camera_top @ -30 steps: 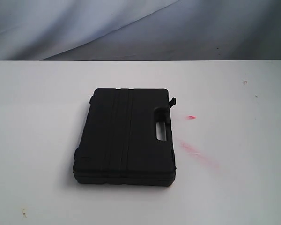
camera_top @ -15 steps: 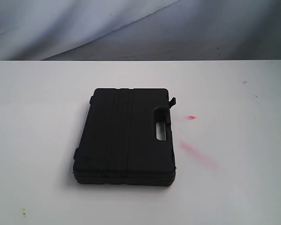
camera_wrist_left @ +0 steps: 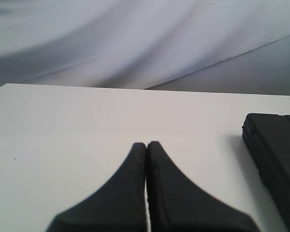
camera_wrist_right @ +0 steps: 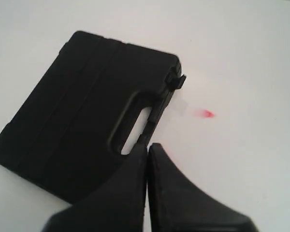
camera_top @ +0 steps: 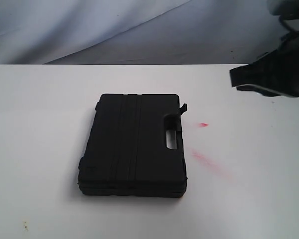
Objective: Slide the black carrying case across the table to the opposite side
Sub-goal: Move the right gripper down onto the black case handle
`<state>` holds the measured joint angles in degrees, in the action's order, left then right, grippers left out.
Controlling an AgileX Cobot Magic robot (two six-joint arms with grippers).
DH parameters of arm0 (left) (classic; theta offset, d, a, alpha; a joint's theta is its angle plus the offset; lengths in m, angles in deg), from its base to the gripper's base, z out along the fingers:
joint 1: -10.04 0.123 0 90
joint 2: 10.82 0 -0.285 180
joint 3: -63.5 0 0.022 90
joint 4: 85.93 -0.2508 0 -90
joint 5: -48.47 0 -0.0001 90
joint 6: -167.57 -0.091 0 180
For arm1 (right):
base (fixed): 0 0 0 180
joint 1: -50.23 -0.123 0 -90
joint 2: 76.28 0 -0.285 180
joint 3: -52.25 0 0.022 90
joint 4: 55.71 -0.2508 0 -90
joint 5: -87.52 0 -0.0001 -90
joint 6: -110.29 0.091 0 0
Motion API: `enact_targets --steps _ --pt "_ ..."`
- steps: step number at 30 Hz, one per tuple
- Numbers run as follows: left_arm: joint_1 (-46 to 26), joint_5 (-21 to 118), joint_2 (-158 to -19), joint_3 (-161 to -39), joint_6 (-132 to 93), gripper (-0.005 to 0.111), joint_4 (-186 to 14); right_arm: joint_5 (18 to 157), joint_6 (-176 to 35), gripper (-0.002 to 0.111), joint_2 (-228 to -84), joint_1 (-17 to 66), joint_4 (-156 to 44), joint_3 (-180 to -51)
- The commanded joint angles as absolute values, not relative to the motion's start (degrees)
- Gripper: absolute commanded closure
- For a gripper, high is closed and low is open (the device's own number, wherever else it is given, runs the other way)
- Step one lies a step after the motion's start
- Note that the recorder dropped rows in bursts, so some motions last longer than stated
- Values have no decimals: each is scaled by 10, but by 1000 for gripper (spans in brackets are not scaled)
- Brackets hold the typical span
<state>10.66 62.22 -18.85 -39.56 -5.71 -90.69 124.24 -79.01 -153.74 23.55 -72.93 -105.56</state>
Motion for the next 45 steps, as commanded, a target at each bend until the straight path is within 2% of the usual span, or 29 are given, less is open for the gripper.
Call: enact_targets --steps 1,23,28,36,45 --pt "104 620 -186 -393 -54 107 -909 1237 -763 108 -1572 216 -725 -1060" --pt "104 620 -186 -393 -56 107 -909 1344 -697 108 -1612 188 -577 -1063" --pt "104 620 -186 -393 -54 107 -909 1416 -675 108 -1688 160 -579 -1128" --pt "104 620 -186 -393 -54 107 -909 1452 -660 108 -1801 142 -620 -1258" --pt "104 620 -186 -393 -56 107 -909 1453 -649 108 -1913 142 -623 -1329"
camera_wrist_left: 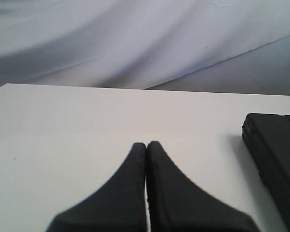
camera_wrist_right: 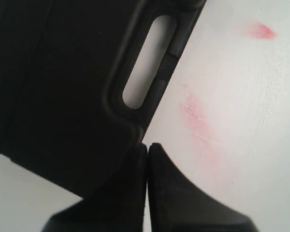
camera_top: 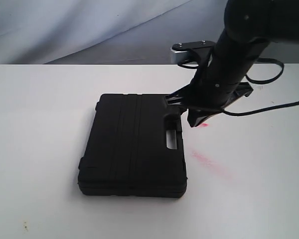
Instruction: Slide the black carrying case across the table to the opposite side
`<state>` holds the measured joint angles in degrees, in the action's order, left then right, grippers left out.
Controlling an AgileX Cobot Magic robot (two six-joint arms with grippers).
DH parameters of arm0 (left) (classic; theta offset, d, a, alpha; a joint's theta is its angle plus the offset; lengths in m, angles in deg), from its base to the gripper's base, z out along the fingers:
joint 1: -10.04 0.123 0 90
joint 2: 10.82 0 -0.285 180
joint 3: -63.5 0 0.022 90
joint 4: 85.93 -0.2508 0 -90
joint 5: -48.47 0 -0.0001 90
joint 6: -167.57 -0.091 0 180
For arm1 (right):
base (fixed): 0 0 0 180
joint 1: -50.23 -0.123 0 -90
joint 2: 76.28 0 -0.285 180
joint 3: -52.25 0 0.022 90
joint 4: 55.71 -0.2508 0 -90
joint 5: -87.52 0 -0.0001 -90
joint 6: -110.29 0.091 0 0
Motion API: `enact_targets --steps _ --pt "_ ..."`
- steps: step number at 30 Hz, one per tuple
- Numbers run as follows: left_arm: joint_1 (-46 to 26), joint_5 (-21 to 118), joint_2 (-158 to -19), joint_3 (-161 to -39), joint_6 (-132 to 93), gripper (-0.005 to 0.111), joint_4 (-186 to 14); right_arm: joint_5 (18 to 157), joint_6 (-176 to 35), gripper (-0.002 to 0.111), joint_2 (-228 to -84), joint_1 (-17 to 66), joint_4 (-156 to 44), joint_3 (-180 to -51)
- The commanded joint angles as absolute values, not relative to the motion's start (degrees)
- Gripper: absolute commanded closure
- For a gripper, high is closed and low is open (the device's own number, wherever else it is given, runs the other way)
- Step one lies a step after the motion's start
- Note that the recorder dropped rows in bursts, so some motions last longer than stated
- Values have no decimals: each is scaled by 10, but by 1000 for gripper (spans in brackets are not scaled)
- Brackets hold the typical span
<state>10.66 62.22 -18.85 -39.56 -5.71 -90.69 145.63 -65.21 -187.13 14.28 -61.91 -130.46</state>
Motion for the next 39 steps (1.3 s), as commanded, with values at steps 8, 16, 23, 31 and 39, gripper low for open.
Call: enact_targets --steps 8,16,23,31,39 --pt "104 620 -186 -393 -54 107 -909 1392 -601 108 -1958 142 -613 -1347" --pt "104 620 -186 -393 -55 107 -909 1394 -589 108 -1980 148 -609 -1347" --pt "104 620 -186 -393 -55 107 -909 1426 -588 74 -2011 157 -622 -1387" --pt "104 620 -186 -393 -53 107 -909 1471 -576 71 -2063 157 -633 -1446" --pt "104 620 -186 -393 -54 107 -909 1463 -559 72 -2083 157 -614 -1446"
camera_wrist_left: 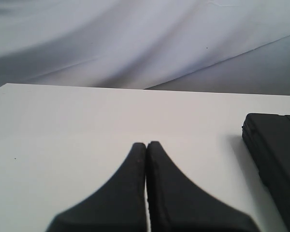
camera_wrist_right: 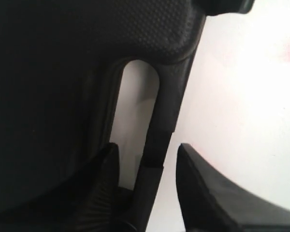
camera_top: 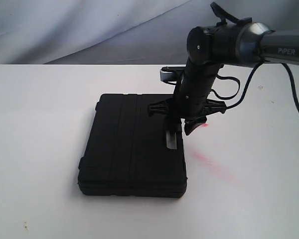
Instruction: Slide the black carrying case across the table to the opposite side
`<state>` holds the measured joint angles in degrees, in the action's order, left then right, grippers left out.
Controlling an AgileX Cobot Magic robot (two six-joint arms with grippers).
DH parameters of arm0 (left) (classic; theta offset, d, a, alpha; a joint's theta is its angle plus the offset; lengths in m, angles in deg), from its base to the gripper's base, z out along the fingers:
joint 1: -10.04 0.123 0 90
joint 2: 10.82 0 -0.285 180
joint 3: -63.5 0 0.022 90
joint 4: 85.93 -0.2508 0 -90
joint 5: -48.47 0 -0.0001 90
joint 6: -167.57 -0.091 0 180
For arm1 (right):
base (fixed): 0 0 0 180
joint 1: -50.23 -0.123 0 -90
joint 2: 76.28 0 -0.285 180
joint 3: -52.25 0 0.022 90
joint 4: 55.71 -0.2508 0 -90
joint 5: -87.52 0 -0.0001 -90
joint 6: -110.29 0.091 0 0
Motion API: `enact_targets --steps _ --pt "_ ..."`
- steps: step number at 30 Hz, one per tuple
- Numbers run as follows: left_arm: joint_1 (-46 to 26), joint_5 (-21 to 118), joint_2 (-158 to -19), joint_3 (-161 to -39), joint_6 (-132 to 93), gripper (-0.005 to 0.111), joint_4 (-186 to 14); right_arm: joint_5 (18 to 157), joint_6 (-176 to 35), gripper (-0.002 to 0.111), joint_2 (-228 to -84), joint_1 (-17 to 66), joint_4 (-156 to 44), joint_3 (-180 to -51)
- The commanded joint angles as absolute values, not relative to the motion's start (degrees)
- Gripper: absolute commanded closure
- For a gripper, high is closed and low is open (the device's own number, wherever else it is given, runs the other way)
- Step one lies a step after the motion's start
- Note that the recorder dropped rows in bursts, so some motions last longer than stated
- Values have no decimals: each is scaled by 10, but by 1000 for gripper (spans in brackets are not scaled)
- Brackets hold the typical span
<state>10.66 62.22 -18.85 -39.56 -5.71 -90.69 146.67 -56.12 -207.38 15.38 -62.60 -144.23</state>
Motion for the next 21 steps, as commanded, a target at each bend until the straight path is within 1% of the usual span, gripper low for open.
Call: enact_targets --steps 1,14,18,21 --pt "104 620 -186 -393 -54 107 -909 1463 -559 72 -2084 157 -614 -1446" --pt "104 620 -186 -393 -54 107 -909 1441 -555 73 -2104 157 -613 -1446" --pt "104 620 -186 -393 -56 107 -909 1441 -552 79 -2104 157 -609 -1446" --pt "104 620 -186 -393 -56 107 -909 1441 -552 89 -2104 157 -609 -1446"
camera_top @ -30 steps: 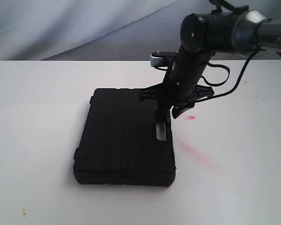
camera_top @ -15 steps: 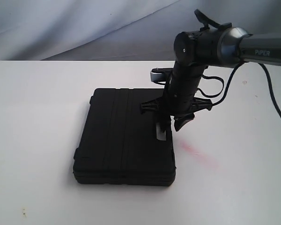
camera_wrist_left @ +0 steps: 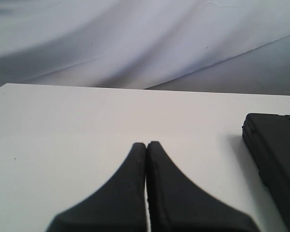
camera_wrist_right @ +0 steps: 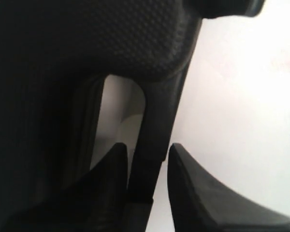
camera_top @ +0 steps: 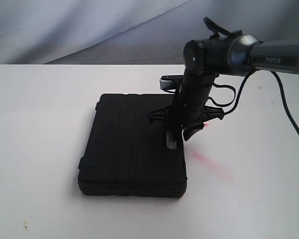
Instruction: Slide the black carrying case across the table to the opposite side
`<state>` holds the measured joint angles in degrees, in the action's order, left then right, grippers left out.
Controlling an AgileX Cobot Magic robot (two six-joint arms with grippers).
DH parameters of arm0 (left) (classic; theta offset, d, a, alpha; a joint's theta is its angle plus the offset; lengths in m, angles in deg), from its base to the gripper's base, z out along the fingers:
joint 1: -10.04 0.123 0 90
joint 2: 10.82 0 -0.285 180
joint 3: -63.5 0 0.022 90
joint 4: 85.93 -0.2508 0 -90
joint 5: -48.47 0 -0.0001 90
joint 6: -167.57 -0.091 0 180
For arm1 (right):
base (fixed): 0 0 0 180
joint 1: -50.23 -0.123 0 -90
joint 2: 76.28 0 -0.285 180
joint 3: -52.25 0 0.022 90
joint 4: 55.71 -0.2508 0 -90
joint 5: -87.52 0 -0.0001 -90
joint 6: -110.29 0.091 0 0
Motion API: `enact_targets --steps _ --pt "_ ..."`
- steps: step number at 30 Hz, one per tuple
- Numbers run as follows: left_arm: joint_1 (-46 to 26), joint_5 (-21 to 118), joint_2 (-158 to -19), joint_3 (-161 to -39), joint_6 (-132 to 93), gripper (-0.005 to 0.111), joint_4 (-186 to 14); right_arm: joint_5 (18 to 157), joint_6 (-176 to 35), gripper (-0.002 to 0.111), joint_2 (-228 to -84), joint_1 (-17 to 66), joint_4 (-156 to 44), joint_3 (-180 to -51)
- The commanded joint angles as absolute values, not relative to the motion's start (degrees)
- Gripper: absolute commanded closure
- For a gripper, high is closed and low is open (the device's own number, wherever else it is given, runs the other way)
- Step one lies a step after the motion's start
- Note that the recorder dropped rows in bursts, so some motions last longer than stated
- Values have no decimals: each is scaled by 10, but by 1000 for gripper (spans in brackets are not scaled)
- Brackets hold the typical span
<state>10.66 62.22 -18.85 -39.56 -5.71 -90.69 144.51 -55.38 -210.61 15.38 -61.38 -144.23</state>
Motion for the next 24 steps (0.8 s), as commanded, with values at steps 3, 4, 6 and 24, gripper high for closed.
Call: enact_targets --steps 3,4,6,24 --pt "104 620 -186 -393 -56 107 -909 1441 -552 98 -2104 157 -609 -1446" --pt "104 620 -186 -393 -56 107 -909 1441 -552 101 -2104 157 -606 -1446" --pt "104 620 -186 -393 -54 107 -909 1443 -552 105 -2104 157 -593 -1446" --pt "104 620 -186 -393 -55 107 -909 1505 -525 108 -2097 194 -488 -1441"
